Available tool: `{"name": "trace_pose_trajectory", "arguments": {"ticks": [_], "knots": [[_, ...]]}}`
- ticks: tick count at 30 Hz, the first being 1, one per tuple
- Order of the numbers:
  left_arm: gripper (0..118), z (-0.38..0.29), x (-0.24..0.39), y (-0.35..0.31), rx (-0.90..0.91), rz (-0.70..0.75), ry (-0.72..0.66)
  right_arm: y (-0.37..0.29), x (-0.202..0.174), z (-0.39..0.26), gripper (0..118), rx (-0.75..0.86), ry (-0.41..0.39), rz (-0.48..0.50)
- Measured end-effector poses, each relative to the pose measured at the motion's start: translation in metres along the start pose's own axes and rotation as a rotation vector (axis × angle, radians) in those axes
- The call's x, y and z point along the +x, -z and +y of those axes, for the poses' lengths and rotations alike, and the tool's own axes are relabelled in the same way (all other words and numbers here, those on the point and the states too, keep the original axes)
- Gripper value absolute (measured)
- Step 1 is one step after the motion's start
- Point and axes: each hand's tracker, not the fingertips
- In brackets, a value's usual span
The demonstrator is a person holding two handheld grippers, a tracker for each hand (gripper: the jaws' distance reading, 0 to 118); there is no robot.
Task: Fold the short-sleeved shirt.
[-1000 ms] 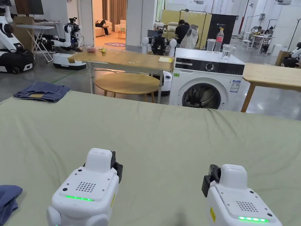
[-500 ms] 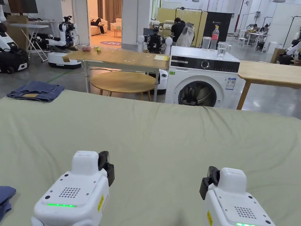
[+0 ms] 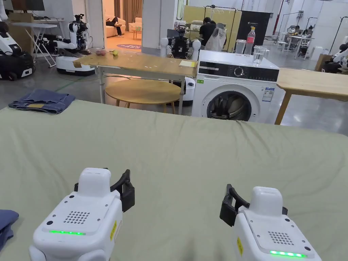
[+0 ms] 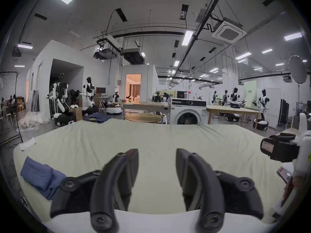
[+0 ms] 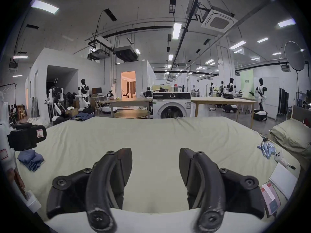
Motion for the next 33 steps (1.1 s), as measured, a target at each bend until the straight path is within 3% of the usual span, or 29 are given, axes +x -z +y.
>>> {"name": "trace_pose_trajectory", "arguments": {"ticks": [3, 4, 12, 15, 17, 20, 25, 33], "knots": [[61, 0.000, -0.006, 0.002, 0.005, -0.002, -0.023, 0.002, -0.004, 0.001, 92, 0.001, -0.021, -0.019], [64, 0.001, -0.008, 0.003, 0.006, 0.001, -0.029, 0.003, -0.004, 0.001, 95, -0.002, -0.021, -0.026], [73, 0.005, -0.014, 0.007, 0.033, 0.024, -0.062, 0.009, 0.002, -0.003, 95, -0.014, 0.039, -0.063], [77, 0.008, -0.012, 0.011, 0.011, 0.037, -0.042, 0.006, 0.003, -0.001, 95, 0.013, 0.034, -0.023], [77, 0.009, -0.015, 0.010, 0.010, -0.047, -0.066, 0.005, 0.004, 0.000, 95, 0.027, 0.051, 0.022], [77, 0.009, -0.019, 0.007, 0.060, -0.101, -0.132, 0.005, 0.001, 0.005, 95, 0.025, 0.030, -0.001], [77, 0.005, -0.007, 0.007, 0.138, 0.067, 0.067, 0.016, 0.003, 0.010, 95, -0.024, 0.054, 0.009], [81, 0.006, -0.014, 0.017, 0.039, 0.013, 0.041, 0.026, 0.001, 0.017, 95, -0.100, 0.058, -0.001]]}}
